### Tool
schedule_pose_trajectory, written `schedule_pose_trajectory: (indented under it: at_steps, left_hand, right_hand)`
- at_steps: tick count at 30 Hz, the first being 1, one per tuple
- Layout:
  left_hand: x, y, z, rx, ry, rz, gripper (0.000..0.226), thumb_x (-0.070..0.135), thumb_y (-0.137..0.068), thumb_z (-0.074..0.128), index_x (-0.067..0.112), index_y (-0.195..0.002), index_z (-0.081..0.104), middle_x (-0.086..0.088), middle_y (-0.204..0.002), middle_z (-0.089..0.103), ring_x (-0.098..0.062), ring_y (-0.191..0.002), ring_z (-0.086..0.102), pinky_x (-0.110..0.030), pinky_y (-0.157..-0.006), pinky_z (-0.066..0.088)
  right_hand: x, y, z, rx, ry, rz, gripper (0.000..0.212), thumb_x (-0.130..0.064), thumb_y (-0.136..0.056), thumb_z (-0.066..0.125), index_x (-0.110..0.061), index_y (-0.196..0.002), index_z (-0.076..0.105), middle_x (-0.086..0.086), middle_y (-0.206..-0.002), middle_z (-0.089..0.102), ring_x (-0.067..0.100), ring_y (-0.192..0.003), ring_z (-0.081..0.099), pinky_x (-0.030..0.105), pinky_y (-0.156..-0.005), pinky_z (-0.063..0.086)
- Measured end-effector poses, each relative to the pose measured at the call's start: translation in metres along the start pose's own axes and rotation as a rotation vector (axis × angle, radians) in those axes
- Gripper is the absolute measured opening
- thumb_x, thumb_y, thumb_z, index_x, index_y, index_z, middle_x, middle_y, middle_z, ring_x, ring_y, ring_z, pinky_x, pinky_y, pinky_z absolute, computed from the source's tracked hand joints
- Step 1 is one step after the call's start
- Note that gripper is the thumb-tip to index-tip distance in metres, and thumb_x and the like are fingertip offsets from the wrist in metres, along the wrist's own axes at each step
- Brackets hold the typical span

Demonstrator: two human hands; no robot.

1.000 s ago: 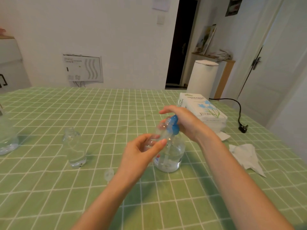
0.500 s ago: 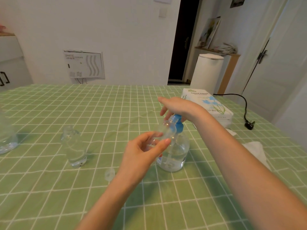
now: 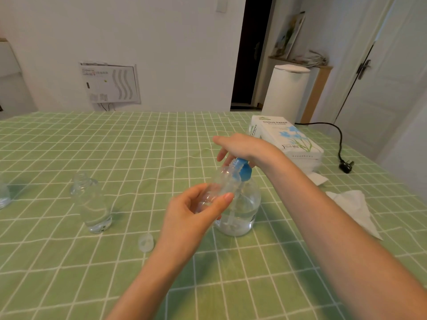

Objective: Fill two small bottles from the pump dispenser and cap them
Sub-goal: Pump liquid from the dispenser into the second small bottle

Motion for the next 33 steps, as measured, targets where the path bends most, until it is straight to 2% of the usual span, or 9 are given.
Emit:
schedule_pose_trajectory:
  at_steps: [2, 5, 9, 13, 18, 20, 24, 27, 33]
  left_hand:
    - [-0.002, 0.001, -0.001, 0.007, -0.009, -0.008, 0.042, 0.048, -0.056, 0.068, 0.028, -0.093, 0.07, 0.003, -0.079, 0.073, -0.002, -0.058, 0.062, -0.009, -0.059, 0.048]
    - [-0.003, 0.001, -0.001, 0.014, -0.012, -0.019, 0.046, 0.048, -0.056, 0.068, 0.026, -0.095, 0.07, 0.0, -0.082, 0.073, -0.005, -0.06, 0.064, -0.01, -0.06, 0.05]
    - [0.001, 0.0, 0.0, 0.006, -0.015, -0.013, 0.046, 0.048, -0.056, 0.068, 0.026, -0.097, 0.07, 0.0, -0.082, 0.072, -0.004, -0.059, 0.063, -0.009, -0.059, 0.049]
    - [0.004, -0.001, 0.001, 0.005, 0.013, -0.009, 0.044, 0.046, -0.057, 0.068, 0.027, -0.096, 0.07, 0.0, -0.082, 0.073, -0.005, -0.061, 0.063, -0.009, -0.058, 0.048]
    - [0.002, -0.001, 0.002, 0.009, 0.018, -0.011, 0.044, 0.046, -0.057, 0.068, 0.026, -0.096, 0.07, 0.0, -0.082, 0.072, -0.007, -0.063, 0.065, -0.009, -0.06, 0.048]
    - [0.002, -0.001, 0.003, 0.008, 0.009, -0.011, 0.043, 0.046, -0.057, 0.068, 0.027, -0.096, 0.07, 0.001, -0.083, 0.072, -0.009, -0.064, 0.066, -0.011, -0.062, 0.05]
    - [-0.001, 0.0, 0.002, 0.013, -0.01, -0.015, 0.039, 0.046, -0.057, 0.069, 0.028, -0.092, 0.07, -0.001, -0.085, 0.072, -0.013, -0.065, 0.066, -0.016, -0.063, 0.051]
    - [-0.002, 0.001, 0.0, 0.027, -0.009, -0.02, 0.043, 0.048, -0.054, 0.069, 0.026, -0.091, 0.07, -0.002, -0.084, 0.073, -0.008, -0.062, 0.065, -0.014, -0.06, 0.052]
    - [-0.001, 0.0, 0.002, 0.012, 0.021, -0.023, 0.044, 0.046, -0.057, 0.069, 0.025, -0.096, 0.07, -0.001, -0.081, 0.072, -0.003, -0.057, 0.062, -0.009, -0.054, 0.046]
  right_hand:
    - [0.0, 0.001, 0.003, 0.0, -0.002, 0.001, 0.057, -0.05, -0.098, 0.029, -0.01, -0.104, 0.067, 0.011, -0.111, 0.062, 0.026, -0.09, 0.055, 0.033, -0.065, 0.041]
    - [0.0, 0.002, 0.003, 0.011, 0.016, -0.017, 0.057, -0.05, -0.099, 0.027, -0.01, -0.103, 0.067, 0.011, -0.111, 0.063, 0.026, -0.092, 0.054, 0.031, -0.058, 0.037]
    - [-0.003, 0.003, -0.003, 0.037, 0.006, -0.031, 0.056, -0.049, -0.098, 0.027, -0.009, -0.107, 0.066, 0.011, -0.109, 0.065, 0.027, -0.098, 0.056, 0.033, -0.067, 0.04]
    - [-0.01, 0.003, -0.009, 0.067, 0.045, -0.08, 0.054, -0.045, -0.1, 0.028, -0.005, -0.111, 0.062, 0.005, -0.092, 0.063, 0.022, -0.086, 0.055, 0.025, -0.054, 0.034]
    - [-0.006, 0.003, -0.005, 0.025, 0.028, -0.028, 0.056, -0.048, -0.098, 0.028, -0.008, -0.108, 0.066, 0.012, -0.106, 0.069, 0.031, -0.104, 0.06, 0.034, -0.064, 0.041]
    - [-0.006, 0.004, -0.005, 0.025, 0.023, -0.022, 0.056, -0.049, -0.097, 0.028, -0.009, -0.107, 0.066, 0.012, -0.106, 0.069, 0.031, -0.104, 0.059, 0.037, -0.071, 0.043]
    - [-0.003, 0.004, -0.001, 0.02, 0.019, -0.023, 0.055, -0.048, -0.098, 0.029, -0.008, -0.105, 0.066, 0.011, -0.109, 0.066, 0.029, -0.101, 0.059, 0.033, -0.065, 0.042]
    - [-0.001, 0.005, 0.003, 0.012, 0.025, -0.025, 0.054, -0.048, -0.099, 0.029, -0.009, -0.103, 0.066, 0.011, -0.112, 0.063, 0.028, -0.099, 0.055, 0.035, -0.07, 0.04]
    - [-0.006, 0.006, -0.005, 0.049, 0.05, -0.071, 0.052, -0.047, -0.098, 0.032, -0.008, -0.107, 0.065, 0.008, -0.1, 0.065, 0.023, -0.089, 0.054, 0.027, -0.053, 0.032]
Point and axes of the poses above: each hand's wrist, its own y-axis away from the middle knuckle, its own z-axis out of the palm, x = y × z, the point moved 3 cm from there along -y, towards the middle knuckle
